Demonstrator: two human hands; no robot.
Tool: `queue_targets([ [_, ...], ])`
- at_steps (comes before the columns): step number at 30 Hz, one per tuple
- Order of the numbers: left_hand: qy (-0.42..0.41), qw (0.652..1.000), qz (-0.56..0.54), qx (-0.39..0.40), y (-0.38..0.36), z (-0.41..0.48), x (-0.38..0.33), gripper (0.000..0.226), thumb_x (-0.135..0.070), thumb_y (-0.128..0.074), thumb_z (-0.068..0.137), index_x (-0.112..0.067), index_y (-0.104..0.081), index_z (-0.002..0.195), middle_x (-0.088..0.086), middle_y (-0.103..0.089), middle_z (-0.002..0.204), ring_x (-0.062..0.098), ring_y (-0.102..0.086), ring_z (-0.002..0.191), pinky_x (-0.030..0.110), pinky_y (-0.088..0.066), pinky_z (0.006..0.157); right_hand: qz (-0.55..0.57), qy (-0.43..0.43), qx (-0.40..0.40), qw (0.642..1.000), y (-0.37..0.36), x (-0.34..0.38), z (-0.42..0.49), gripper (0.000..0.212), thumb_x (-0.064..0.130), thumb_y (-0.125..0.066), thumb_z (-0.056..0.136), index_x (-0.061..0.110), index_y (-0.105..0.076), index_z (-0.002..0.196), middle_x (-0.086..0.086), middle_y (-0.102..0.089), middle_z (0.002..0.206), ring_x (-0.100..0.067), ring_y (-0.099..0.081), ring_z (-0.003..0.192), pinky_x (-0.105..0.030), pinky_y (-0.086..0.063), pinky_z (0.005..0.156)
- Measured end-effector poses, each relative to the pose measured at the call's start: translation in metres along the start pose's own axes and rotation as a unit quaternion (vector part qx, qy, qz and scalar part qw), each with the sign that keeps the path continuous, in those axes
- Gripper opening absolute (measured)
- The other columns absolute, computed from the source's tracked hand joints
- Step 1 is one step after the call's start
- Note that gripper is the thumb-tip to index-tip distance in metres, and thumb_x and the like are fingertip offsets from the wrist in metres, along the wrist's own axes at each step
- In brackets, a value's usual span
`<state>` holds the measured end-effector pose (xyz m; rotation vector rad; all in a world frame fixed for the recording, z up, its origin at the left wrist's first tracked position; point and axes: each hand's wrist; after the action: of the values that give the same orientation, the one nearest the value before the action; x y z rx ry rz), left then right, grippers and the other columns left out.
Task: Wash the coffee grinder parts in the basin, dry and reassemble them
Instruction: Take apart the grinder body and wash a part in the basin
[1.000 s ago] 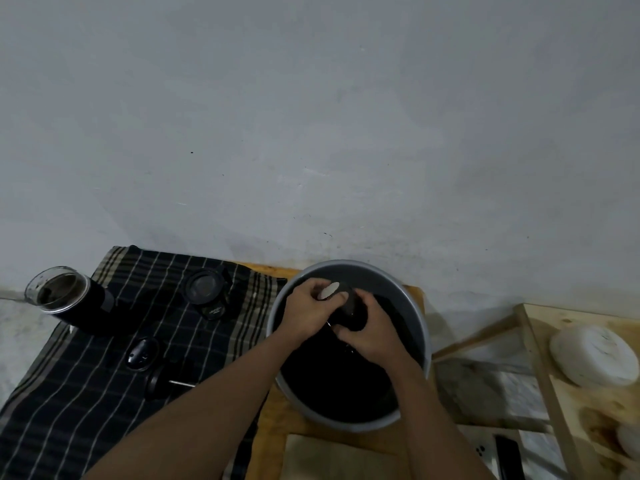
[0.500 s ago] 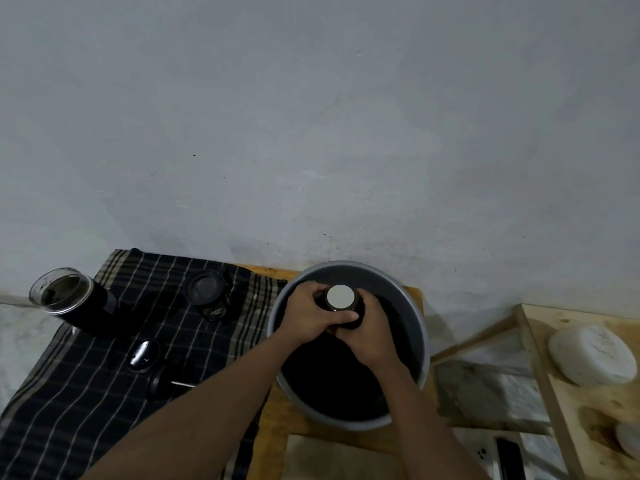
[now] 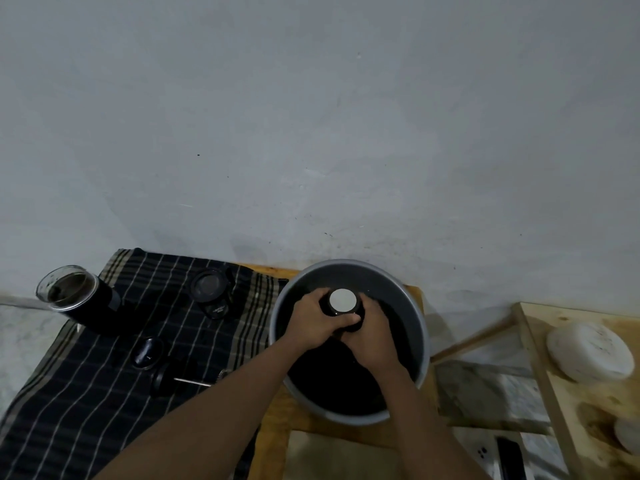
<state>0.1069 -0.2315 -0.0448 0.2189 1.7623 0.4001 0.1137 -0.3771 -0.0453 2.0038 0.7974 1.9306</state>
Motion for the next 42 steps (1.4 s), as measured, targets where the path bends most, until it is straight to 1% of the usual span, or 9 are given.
queue_targets([
  [3,-0.044,0.999,-0.009,-0.023,0.001,0.000,-0.006,0.073,-0.043,-0.095,0.064,-0.020,-0.066,0.127,-0.009,-0.057,0.129,0.002,-0.055,0.118,0.012,-0.041,0.101,-0.012,0.002,-0.061,0.998,0.004,0.002,0.000,0.066,0.003,-0.073,0.078,0.022,-0.051,0.137,0.007,-0.034,0.152,0.001,-0.041,0.126,-0.020,-0.039,0.102],
  [7,-0.029,1.000,-0.006,-0.004,0.002,-0.006,-0.009,0.063,-0.036,-0.096,0.065,-0.021,-0.069,0.120,-0.013,-0.067,0.111,0.003,-0.065,0.106,0.020,-0.051,0.098,0.004,0.014,-0.016,1.000,0.004,0.002,-0.004,0.059,0.010,-0.077,0.078,0.031,-0.055,0.129,0.011,-0.059,0.130,-0.007,-0.058,0.119,-0.026,-0.049,0.102],
  [10,-0.049,0.999,-0.009,-0.018,0.003,-0.007,-0.008,0.074,-0.044,-0.094,0.065,-0.022,-0.066,0.130,-0.010,-0.052,0.138,0.000,-0.051,0.125,0.013,-0.041,0.104,-0.039,0.006,-0.075,0.996,0.006,0.003,-0.007,0.068,0.003,-0.072,0.078,0.026,-0.050,0.138,0.004,-0.030,0.157,-0.006,-0.039,0.134,-0.025,-0.041,0.104],
  [14,0.012,0.999,-0.003,0.045,0.007,-0.009,0.000,0.064,-0.051,-0.090,0.069,-0.024,-0.071,0.124,-0.012,-0.074,0.116,0.005,-0.068,0.110,0.020,-0.054,0.093,0.014,0.009,0.028,0.999,0.008,0.006,-0.011,0.059,0.019,-0.083,0.074,0.035,-0.056,0.125,0.017,-0.064,0.120,-0.004,-0.061,0.112,-0.029,-0.051,0.100],
  [22,0.100,0.981,-0.155,-0.056,0.063,-0.019,-0.011,0.028,-0.036,-0.057,0.102,-0.018,-0.076,0.095,0.004,-0.075,0.088,0.026,-0.070,0.088,0.037,-0.056,0.083,0.098,-0.017,0.043,0.994,-0.003,0.055,0.006,0.043,0.056,-0.074,0.079,0.029,-0.073,0.113,0.014,-0.076,0.104,0.000,-0.069,0.098,-0.030,-0.054,0.090],
  [28,0.084,0.970,-0.187,-0.128,0.162,-0.055,0.010,0.015,-0.020,-0.065,0.100,-0.011,-0.077,0.100,-0.005,-0.069,0.070,0.002,-0.061,0.056,0.016,-0.046,0.051,0.148,-0.055,0.131,0.979,-0.076,0.124,0.005,0.032,0.048,-0.054,0.100,0.023,-0.071,0.113,0.000,-0.076,0.104,-0.012,-0.074,0.086,-0.032,-0.059,0.065],
  [31,0.110,0.963,-0.188,-0.159,0.219,-0.087,0.041,0.019,-0.021,-0.066,0.099,-0.006,-0.076,0.097,-0.001,-0.061,0.063,0.008,-0.051,0.043,0.020,-0.040,0.041,0.111,-0.063,0.193,0.973,-0.133,0.156,-0.009,0.039,0.055,-0.048,0.101,0.027,-0.069,0.116,0.003,-0.074,0.103,-0.016,-0.074,0.087,-0.029,-0.058,0.061],
  [37,0.173,0.937,-0.180,-0.242,0.307,-0.152,0.126,0.018,-0.024,-0.068,0.098,-0.013,-0.079,0.089,-0.003,-0.069,0.066,0.005,-0.060,0.052,0.017,-0.045,0.048,0.069,-0.055,0.329,0.940,-0.249,0.195,-0.046,0.032,0.044,-0.062,0.097,0.023,-0.062,0.121,0.001,-0.073,0.108,-0.017,-0.072,0.093,-0.041,-0.063,0.078],
  [42,0.188,0.923,-0.163,-0.292,0.355,-0.193,0.190,0.017,-0.020,-0.068,0.096,-0.029,-0.079,0.087,-0.004,-0.079,0.085,0.006,-0.071,0.076,0.024,-0.057,0.074,-0.002,0.006,0.330,0.944,-0.334,0.207,-0.076,0.054,0.035,-0.085,0.077,0.027,-0.055,0.122,0.011,-0.063,0.111,-0.006,-0.064,0.100,-0.029,-0.055,0.088],
])
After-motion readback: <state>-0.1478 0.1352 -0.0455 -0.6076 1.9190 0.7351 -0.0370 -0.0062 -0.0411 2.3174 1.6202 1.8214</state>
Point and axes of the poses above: each hand's wrist, its own z-axis towards the middle knuckle, its own y-axis out of the back of the hand, x = y × z
